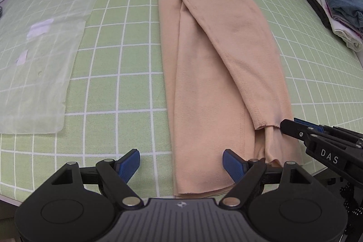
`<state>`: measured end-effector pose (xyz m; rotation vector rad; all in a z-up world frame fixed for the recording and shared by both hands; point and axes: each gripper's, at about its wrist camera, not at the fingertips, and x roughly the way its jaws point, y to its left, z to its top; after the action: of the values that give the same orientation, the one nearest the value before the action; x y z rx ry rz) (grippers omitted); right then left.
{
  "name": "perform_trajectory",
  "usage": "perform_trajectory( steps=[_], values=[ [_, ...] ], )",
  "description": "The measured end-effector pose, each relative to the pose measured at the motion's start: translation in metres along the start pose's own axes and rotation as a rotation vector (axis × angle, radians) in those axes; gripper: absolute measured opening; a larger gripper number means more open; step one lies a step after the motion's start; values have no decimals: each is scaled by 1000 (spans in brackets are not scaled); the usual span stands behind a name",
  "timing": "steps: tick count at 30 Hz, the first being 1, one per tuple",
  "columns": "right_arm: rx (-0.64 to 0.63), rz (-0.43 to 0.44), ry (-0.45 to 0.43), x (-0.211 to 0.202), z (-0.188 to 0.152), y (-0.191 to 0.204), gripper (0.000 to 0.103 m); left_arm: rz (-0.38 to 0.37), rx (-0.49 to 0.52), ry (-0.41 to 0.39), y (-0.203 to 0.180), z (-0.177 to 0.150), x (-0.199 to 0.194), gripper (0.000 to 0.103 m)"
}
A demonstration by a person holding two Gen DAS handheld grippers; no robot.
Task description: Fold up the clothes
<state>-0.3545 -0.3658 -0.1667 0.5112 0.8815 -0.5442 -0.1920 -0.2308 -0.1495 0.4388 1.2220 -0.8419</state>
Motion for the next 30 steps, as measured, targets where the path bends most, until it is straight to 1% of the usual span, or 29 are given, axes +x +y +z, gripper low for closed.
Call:
perform_trajectory(
  steps=[1, 6, 7, 8, 9, 10, 12, 16, 19, 22, 23, 24, 25, 26, 27, 28, 29, 30],
  values=[
    [-11, -1, -1, 0, 0, 1, 16, -2, 11, 3, -3, 0, 2, 81],
    [-62, -21, -6, -2, 0, 6, 31, 7, 75, 4, -17, 1, 6, 81],
    [-72, -39, -6, -3, -1, 7, 37, 9, 78, 2, -18, 1, 6, 81],
    [-80, -56, -5, -3, -1, 7, 49, 12, 81, 1, -19, 1, 6, 81],
    [-84, -70, -2, -3, -1, 7, 51, 14, 84, -1, -20, 1, 5, 81],
    [-81, -74, 2, -2, -2, 6, 51, 16, 86, -3, -20, 0, 5, 81],
    [-58, -53, 12, -1, -3, 3, 50, 20, 90, -8, -21, -1, 5, 81],
    [-76, -38, 18, -2, -6, 6, 49, 20, 81, -13, -23, -5, 4, 84],
    [-91, -29, 25, -4, -9, 8, 49, 1, 79, -15, -25, -12, 2, 86],
    [-90, -13, 26, -6, -12, 8, 47, 7, 110, -30, -33, -20, 3, 85],
    [-94, -7, 26, -7, -13, 8, 43, 3, 115, -36, -34, -22, 2, 83],
    [-96, 0, 26, -8, -15, 9, 37, -6, 120, -43, -35, -23, 0, 80],
    [-95, 9, 27, -8, -16, 9, 34, -8, 129, -49, -36, -25, -1, 73],
    [-92, 20, 29, -9, -17, 10, 25, -10, 138, -54, -38, -26, -2, 65],
    [-86, 38, 34, -9, -18, 10, 14, -14, 146, -59, -39, -27, -4, 60],
    [-78, 56, 43, -9, -18, 9, 11, -31, 142, -56, -37, -27, -6, 51],
    [-73, 66, 52, -9, -17, 9, 11, -49, 136, -52, -35, -27, -8, 36],
    [-68, 76, 62, -10, -16, 9, 10, -71, 103, -42, -30, -25, -10, 30]
  ],
)
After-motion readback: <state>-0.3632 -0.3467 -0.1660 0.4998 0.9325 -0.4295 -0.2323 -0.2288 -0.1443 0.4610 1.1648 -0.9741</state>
